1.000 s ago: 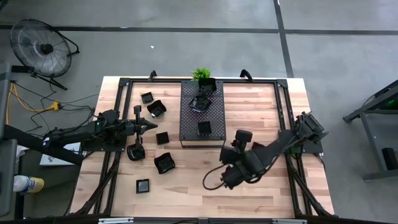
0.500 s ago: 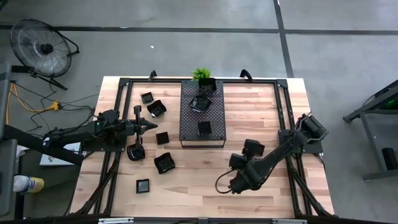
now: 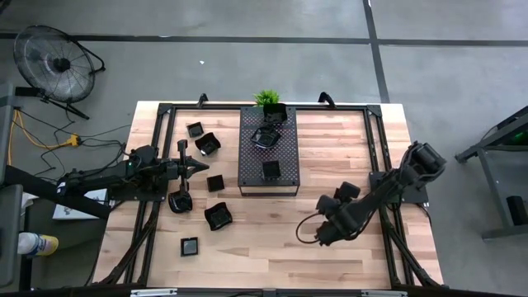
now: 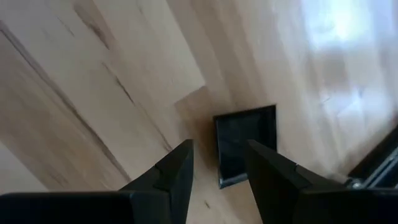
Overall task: Pick & Place Mini shaped plates
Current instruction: Stack the square plate on top of the square plate on the shelf
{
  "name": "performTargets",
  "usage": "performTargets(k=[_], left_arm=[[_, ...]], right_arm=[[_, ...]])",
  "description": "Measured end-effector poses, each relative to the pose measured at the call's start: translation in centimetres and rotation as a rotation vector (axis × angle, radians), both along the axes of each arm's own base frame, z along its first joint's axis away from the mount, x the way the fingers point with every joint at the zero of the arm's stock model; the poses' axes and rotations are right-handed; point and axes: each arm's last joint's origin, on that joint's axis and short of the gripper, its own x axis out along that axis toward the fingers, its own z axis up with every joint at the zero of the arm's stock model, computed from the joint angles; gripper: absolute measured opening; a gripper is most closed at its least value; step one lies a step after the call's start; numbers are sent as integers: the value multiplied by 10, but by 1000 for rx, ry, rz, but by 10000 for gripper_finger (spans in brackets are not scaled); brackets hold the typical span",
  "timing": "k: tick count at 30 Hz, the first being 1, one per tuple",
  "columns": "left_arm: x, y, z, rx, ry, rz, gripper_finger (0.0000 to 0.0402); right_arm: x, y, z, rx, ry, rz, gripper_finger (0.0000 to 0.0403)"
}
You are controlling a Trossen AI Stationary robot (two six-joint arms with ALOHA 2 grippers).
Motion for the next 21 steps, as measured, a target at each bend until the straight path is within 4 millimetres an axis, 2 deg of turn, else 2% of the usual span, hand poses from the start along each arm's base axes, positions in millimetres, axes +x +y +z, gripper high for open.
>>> performTargets(k=[5, 12, 21], left_arm=[[0, 0, 0, 0, 0, 0, 1], [0, 0, 0, 0, 0, 0, 1], [0, 0, 0, 0, 0, 0, 1]], right_arm=[[-9, -10, -12, 105, -5, -48, 138], [-19, -38, -17, 164, 24, -230, 138], [-10, -51, -19, 231, 60, -120, 138]])
